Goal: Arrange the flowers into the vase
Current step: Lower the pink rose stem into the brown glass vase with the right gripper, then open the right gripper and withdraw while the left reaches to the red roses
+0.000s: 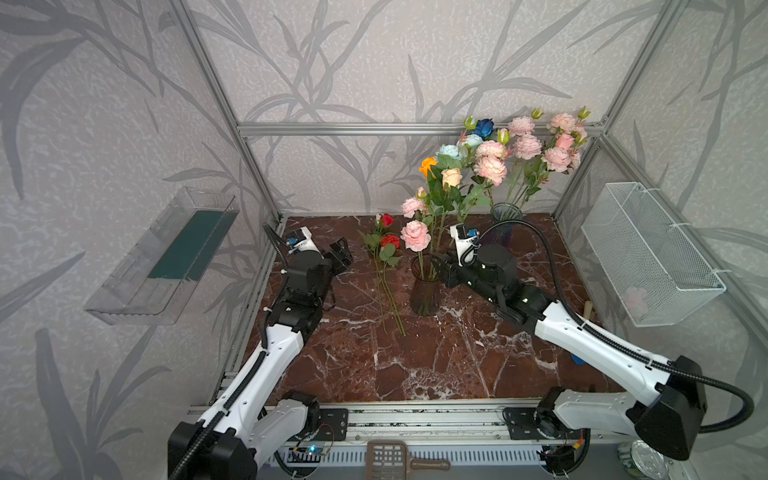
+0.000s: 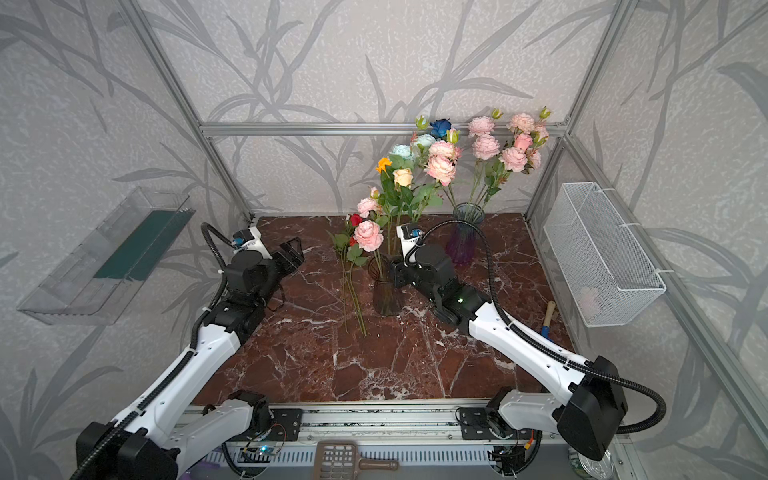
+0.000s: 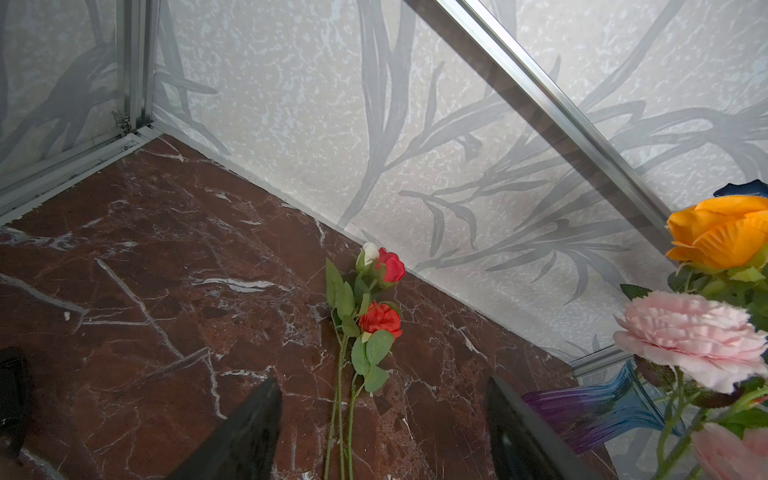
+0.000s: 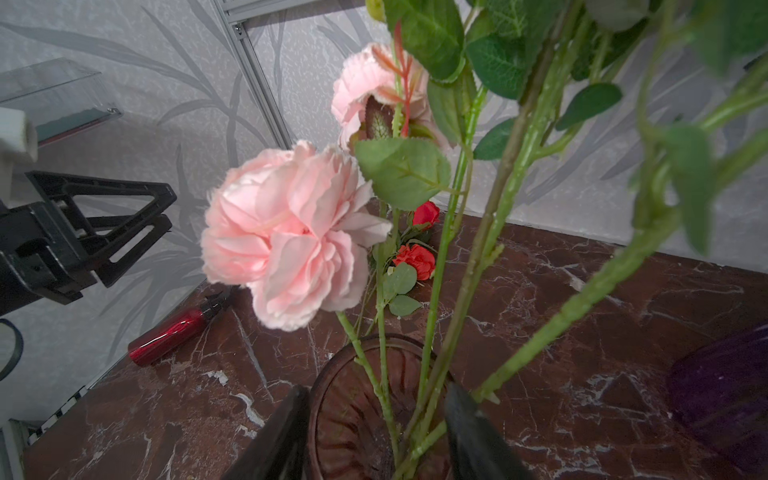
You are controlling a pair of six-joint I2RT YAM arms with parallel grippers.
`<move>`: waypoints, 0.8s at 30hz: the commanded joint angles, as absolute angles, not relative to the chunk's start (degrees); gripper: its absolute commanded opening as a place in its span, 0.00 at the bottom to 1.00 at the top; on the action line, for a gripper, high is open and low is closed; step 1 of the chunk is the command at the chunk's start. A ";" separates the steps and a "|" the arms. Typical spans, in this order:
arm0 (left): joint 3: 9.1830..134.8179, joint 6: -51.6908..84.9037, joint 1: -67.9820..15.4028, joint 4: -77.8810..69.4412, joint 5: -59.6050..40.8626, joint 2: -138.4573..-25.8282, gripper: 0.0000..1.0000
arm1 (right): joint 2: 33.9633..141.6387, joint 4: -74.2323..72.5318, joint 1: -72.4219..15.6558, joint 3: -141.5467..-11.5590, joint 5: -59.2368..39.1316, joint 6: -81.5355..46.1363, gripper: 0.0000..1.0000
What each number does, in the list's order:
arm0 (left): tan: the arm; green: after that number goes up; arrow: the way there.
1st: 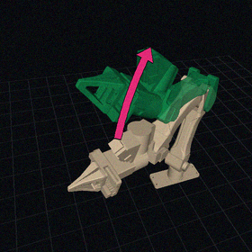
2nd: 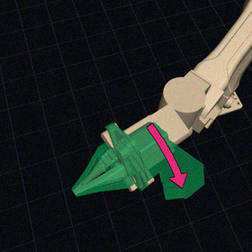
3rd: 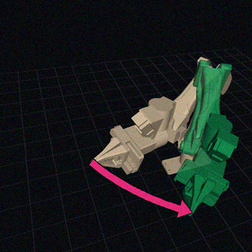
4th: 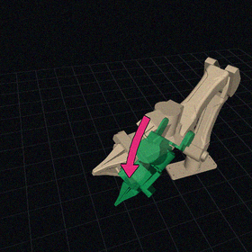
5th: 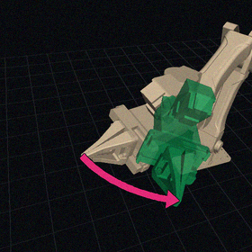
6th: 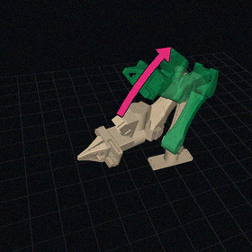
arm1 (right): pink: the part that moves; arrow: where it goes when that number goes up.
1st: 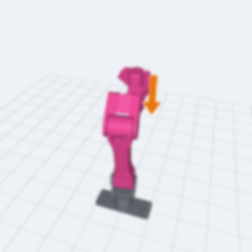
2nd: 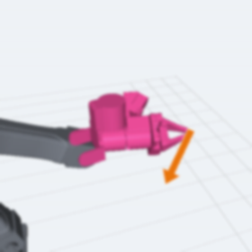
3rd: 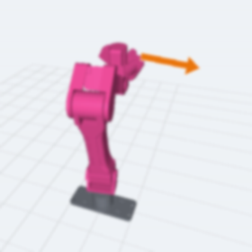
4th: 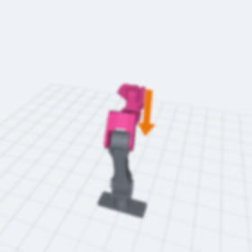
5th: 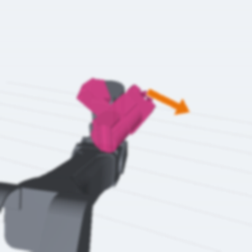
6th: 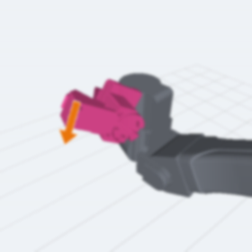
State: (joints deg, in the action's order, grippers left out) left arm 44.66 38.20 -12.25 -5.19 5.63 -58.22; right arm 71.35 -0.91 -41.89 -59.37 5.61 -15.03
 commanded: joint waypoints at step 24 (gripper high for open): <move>49.50 40.43 -11.95 -4.14 -2.22 -70.21 0.63 | 46.67 4.75 -45.79 -45.99 8.54 -16.68 0.48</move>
